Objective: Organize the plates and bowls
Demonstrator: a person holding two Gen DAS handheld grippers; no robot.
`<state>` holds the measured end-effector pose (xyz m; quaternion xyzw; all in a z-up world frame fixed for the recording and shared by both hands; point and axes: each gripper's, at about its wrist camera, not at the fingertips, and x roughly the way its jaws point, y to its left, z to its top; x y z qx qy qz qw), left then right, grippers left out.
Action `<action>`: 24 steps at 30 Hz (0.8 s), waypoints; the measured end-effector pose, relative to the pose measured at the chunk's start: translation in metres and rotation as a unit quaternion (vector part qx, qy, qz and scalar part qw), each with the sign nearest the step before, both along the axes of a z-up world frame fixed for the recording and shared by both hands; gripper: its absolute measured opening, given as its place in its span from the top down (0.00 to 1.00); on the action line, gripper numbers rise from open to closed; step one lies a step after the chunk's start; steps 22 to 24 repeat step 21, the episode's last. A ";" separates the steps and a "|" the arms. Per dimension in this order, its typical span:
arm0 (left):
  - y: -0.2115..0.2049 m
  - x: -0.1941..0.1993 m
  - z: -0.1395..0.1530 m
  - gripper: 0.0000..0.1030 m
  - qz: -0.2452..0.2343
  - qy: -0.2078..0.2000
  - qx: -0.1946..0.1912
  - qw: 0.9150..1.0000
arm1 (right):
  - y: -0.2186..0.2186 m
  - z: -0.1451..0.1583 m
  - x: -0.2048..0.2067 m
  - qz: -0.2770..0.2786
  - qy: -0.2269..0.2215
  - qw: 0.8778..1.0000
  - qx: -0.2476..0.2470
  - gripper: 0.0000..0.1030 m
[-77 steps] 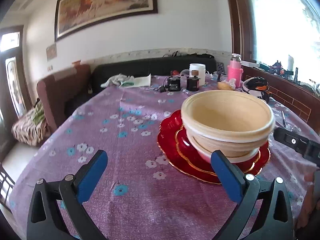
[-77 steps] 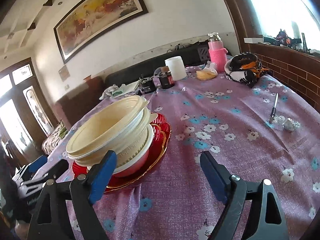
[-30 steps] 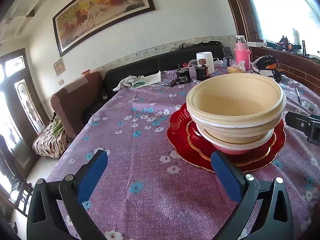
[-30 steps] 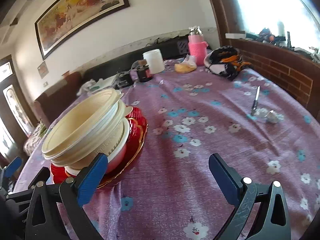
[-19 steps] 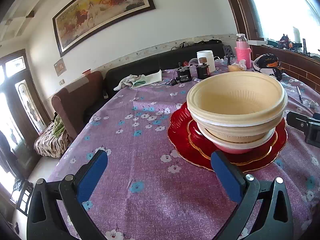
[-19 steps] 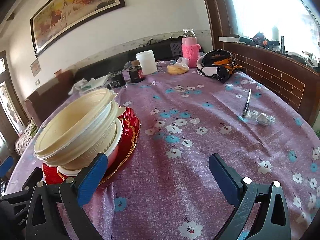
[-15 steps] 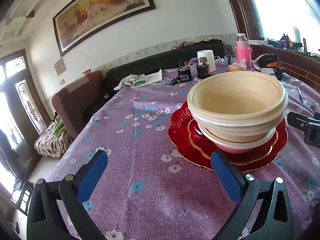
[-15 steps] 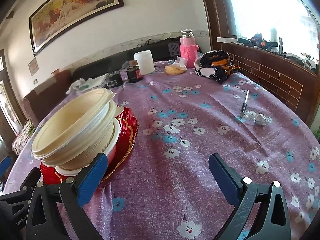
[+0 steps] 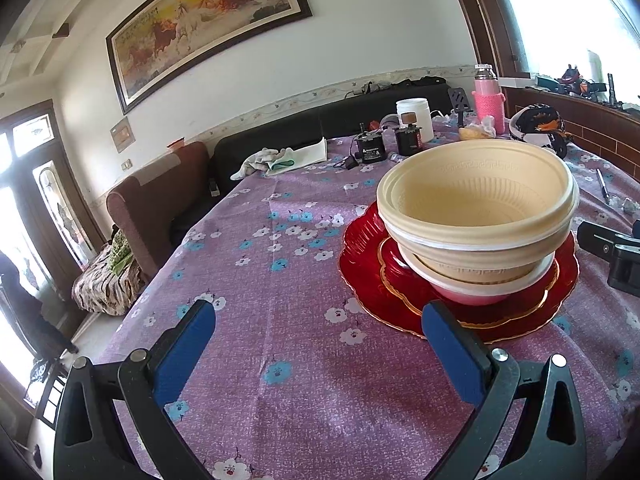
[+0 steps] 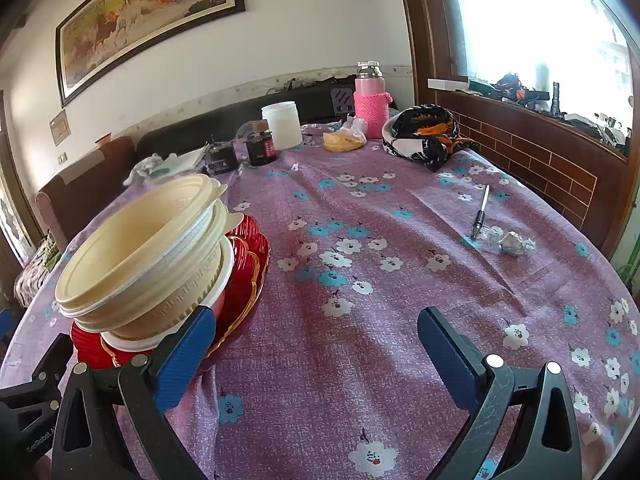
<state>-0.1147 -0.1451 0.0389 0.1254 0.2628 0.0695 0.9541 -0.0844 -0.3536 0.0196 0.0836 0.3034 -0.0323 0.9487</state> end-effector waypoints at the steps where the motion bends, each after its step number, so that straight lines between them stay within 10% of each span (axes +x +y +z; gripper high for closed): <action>1: 0.000 0.000 0.000 0.00 0.001 0.000 0.000 1.000 | 0.000 0.000 0.000 0.000 0.000 1.000 0.000 0.01; 24: -0.004 -0.003 0.002 0.00 -0.008 -0.004 0.029 1.000 | -0.003 -0.002 0.002 0.000 0.004 1.000 0.008 0.01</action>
